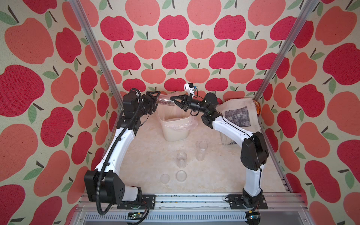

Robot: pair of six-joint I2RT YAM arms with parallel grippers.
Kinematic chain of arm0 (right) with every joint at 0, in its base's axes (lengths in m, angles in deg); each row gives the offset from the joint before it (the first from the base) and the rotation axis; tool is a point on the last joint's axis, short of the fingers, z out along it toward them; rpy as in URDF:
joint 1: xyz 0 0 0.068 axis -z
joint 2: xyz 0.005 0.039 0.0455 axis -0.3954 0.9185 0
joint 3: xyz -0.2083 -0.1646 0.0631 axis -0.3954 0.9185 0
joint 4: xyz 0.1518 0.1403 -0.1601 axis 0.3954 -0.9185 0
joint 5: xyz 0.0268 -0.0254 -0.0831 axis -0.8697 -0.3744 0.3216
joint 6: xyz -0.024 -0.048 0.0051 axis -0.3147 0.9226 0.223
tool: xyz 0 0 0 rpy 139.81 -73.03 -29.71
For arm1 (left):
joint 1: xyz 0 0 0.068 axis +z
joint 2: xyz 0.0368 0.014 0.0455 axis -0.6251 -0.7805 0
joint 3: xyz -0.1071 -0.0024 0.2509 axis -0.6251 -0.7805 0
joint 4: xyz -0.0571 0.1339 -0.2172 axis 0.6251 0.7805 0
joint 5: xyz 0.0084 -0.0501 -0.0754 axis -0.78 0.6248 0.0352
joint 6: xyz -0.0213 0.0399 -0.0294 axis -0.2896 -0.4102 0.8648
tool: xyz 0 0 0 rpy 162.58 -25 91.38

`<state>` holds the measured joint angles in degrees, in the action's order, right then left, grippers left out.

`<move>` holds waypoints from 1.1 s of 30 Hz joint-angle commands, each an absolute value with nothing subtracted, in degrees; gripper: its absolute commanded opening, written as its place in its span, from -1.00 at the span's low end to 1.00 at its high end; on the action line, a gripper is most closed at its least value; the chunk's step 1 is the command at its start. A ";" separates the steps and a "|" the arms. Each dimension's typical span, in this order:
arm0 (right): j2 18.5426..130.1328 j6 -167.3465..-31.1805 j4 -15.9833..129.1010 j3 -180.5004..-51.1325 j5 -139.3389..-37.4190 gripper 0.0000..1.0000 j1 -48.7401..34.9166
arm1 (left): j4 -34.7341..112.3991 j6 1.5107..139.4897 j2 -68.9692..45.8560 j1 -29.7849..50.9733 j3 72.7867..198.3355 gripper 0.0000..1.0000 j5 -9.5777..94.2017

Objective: Empty the moldy dried flower tea in the jars
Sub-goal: Pour the moldy dried flower tea into the trash bin.

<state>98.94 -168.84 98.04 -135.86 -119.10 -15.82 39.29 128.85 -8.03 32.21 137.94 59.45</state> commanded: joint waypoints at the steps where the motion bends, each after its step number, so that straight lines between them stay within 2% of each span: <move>1: 99.62 -169.00 100.43 -137.15 -118.39 -1.00 -16.14 | 35.88 129.74 -8.88 31.84 138.84 0.07 60.45; 3: 99.73 -168.85 100.43 -136.73 -118.29 -0.98 -16.05 | 35.26 129.92 -8.83 31.68 138.32 -0.08 59.97; 10: 98.82 -167.59 100.43 -134.45 -117.82 -0.58 -15.16 | 34.51 128.65 -9.22 31.46 137.72 -0.58 58.96; 16: 96.51 -165.71 100.17 -131.31 -116.75 -0.19 -13.86 | 35.69 125.32 -8.56 31.49 137.86 -0.84 56.71; 26: 91.93 -162.40 98.56 -126.51 -115.66 0.18 -11.48 | 40.15 118.59 -8.35 31.39 139.43 -0.96 53.43; 33: 87.44 -156.62 92.92 -123.67 -115.84 0.37 -10.81 | 49.85 105.88 -9.23 28.59 144.64 -1.00 47.33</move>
